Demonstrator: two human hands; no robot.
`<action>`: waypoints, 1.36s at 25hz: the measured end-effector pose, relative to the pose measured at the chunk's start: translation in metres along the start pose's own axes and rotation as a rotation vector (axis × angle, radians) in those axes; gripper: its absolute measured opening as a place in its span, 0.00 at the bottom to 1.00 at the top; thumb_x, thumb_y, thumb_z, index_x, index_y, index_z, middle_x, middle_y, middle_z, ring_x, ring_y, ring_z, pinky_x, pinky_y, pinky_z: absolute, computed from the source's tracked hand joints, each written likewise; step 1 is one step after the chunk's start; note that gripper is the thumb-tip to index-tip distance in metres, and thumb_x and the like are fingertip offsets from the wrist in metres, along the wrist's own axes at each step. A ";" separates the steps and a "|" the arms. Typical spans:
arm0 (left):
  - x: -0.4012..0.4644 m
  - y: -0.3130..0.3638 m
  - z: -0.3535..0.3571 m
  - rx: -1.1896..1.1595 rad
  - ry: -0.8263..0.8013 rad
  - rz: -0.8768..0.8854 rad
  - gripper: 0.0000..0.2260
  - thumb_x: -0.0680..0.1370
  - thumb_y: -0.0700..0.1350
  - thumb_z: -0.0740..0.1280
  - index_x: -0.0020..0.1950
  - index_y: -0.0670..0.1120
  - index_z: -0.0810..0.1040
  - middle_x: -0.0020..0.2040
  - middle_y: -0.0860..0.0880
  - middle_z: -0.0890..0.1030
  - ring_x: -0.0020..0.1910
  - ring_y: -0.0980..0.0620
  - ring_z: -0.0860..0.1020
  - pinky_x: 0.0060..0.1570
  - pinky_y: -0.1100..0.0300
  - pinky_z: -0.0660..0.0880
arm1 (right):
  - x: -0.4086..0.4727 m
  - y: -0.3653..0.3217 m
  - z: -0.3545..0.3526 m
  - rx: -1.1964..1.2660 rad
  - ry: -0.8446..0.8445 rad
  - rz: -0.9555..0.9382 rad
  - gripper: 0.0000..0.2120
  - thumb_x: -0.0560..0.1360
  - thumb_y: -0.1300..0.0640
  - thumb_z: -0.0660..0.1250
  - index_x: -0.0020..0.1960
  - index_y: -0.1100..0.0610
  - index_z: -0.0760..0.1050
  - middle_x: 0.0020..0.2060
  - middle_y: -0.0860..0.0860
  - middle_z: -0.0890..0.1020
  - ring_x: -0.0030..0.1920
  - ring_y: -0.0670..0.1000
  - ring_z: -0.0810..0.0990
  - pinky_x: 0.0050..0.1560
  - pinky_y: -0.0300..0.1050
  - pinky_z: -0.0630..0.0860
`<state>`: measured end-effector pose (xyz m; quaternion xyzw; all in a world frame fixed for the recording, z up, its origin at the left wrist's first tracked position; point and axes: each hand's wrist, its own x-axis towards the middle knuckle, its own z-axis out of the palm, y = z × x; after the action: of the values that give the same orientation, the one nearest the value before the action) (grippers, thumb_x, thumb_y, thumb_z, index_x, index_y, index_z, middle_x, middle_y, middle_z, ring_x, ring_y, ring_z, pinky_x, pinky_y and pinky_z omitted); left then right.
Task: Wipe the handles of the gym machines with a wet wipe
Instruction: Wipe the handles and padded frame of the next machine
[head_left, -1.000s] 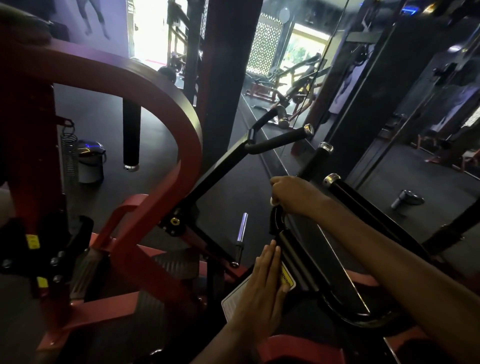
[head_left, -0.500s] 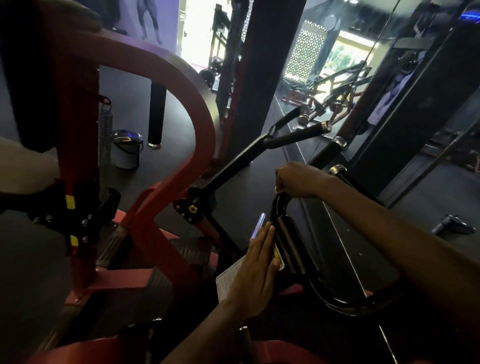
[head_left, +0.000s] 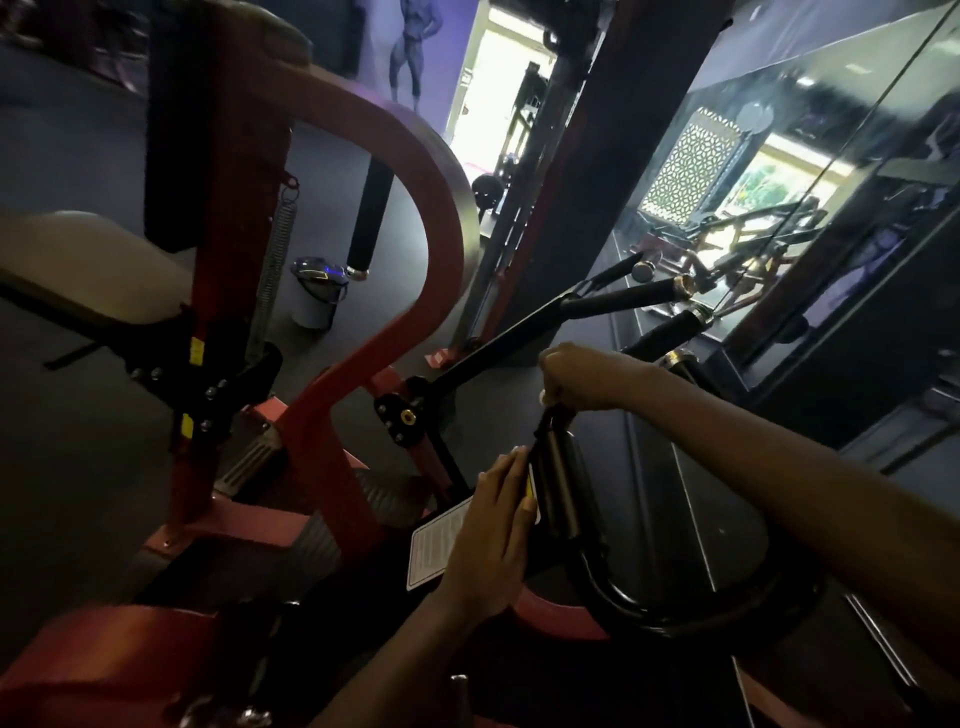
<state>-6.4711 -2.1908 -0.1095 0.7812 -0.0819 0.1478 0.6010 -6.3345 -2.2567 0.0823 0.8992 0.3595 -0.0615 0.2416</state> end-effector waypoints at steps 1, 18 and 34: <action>0.000 0.000 0.001 0.001 0.006 0.001 0.26 0.80 0.60 0.45 0.78 0.55 0.51 0.77 0.59 0.53 0.75 0.66 0.49 0.75 0.59 0.51 | 0.001 0.008 -0.005 -0.025 0.008 0.056 0.07 0.77 0.58 0.64 0.47 0.62 0.78 0.51 0.55 0.77 0.45 0.49 0.75 0.48 0.41 0.74; 0.002 0.000 0.001 -0.026 0.032 0.021 0.26 0.79 0.65 0.44 0.76 0.60 0.50 0.76 0.62 0.54 0.75 0.64 0.52 0.75 0.53 0.57 | -0.018 0.105 -0.028 -0.070 0.239 0.552 0.16 0.69 0.66 0.68 0.56 0.64 0.73 0.52 0.62 0.78 0.53 0.62 0.79 0.54 0.52 0.77; 0.004 0.001 -0.008 0.066 -0.014 0.099 0.25 0.80 0.61 0.45 0.77 0.57 0.51 0.75 0.58 0.57 0.74 0.64 0.55 0.73 0.60 0.58 | 0.010 -0.051 0.005 0.009 -0.241 -0.150 0.10 0.78 0.58 0.64 0.55 0.61 0.78 0.50 0.52 0.79 0.49 0.47 0.76 0.48 0.38 0.72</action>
<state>-6.4682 -2.1833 -0.1057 0.7968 -0.1196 0.1742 0.5661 -6.3613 -2.2207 0.0553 0.8569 0.3939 -0.1887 0.2736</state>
